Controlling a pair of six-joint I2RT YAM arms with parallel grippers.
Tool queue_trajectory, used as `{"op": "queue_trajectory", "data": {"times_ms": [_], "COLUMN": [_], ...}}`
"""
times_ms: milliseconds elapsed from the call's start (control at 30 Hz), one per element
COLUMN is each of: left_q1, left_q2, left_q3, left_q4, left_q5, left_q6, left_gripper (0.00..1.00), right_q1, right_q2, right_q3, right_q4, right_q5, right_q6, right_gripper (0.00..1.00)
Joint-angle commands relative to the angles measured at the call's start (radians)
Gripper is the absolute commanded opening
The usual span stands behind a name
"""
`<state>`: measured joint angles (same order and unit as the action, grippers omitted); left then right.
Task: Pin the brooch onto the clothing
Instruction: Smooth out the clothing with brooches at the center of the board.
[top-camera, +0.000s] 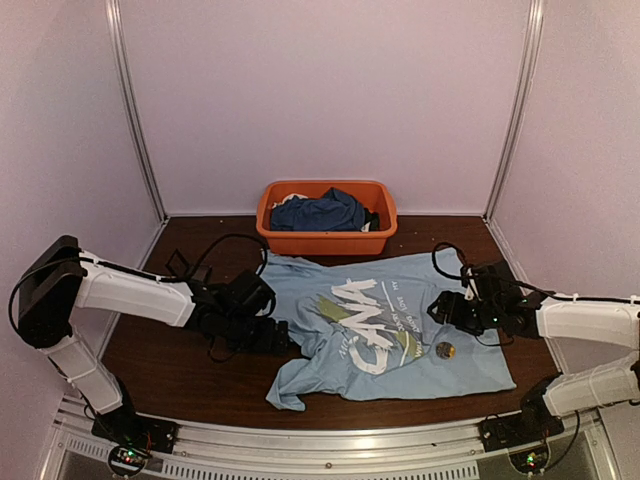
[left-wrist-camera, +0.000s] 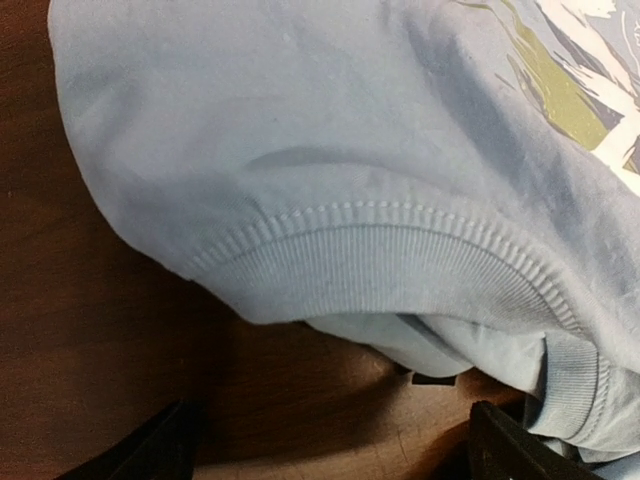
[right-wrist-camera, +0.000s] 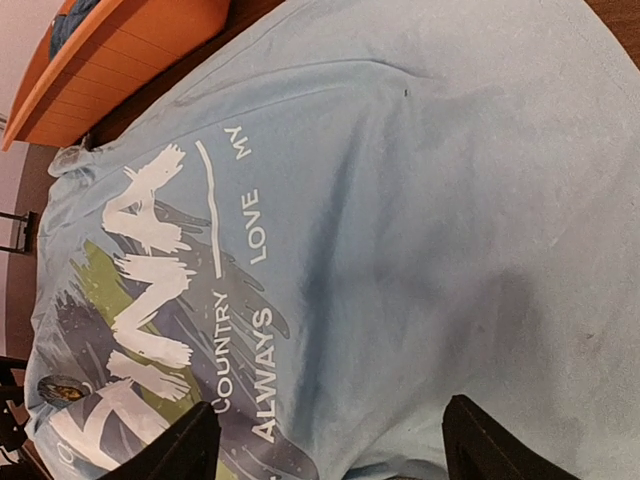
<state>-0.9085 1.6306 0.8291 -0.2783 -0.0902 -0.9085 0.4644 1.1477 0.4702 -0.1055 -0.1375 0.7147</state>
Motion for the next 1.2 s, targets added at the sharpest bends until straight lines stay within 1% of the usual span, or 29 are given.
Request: {"op": "queue_trajectory", "data": {"times_ms": [0, 133, 233, 333, 433, 633, 800, 1000, 1167], "left_q1": [0.005, 0.005, 0.005, 0.006, 0.008, 0.008, 0.01, 0.014, 0.017], "left_q2": [-0.015, -0.069, -0.1, -0.11, -0.073, 0.044, 0.082, 0.163, 0.181], "left_q3": [-0.019, -0.043, -0.044, -0.034, 0.0, 0.066, 0.097, 0.176, 0.208], "left_q4": [0.002, 0.047, 0.042, 0.013, -0.022, -0.047, -0.058, -0.15, -0.228], "left_q5": [-0.048, -0.054, -0.068, -0.112, -0.133, -0.124, -0.16, -0.2, -0.197], "left_q6": [-0.031, -0.043, -0.04, -0.042, -0.04, -0.036, -0.034, 0.0, 0.046], "left_gripper": [0.96, 0.96, 0.96, 0.96, 0.97, 0.97, 0.97, 0.97, 0.97], "right_q1": [-0.009, -0.015, -0.02, -0.026, -0.029, -0.04, -0.041, -0.044, -0.056], "right_q2": [0.015, 0.021, 0.032, 0.041, 0.044, 0.036, 0.038, 0.056, 0.096], "right_q3": [-0.009, -0.017, -0.006, -0.003, -0.005, -0.017, -0.028, -0.041, -0.046], "right_q4": [0.015, 0.028, 0.013, 0.008, 0.007, 0.015, 0.016, 0.007, 0.005], "right_q5": [0.015, 0.005, 0.003, 0.003, 0.006, 0.016, 0.013, 0.04, 0.044], "right_q6": [0.023, 0.035, 0.027, 0.029, 0.04, 0.058, 0.06, 0.08, 0.141], "right_gripper": [0.79, 0.79, 0.79, 0.79, 0.79, 0.79, 0.79, 0.8, 0.8]}}
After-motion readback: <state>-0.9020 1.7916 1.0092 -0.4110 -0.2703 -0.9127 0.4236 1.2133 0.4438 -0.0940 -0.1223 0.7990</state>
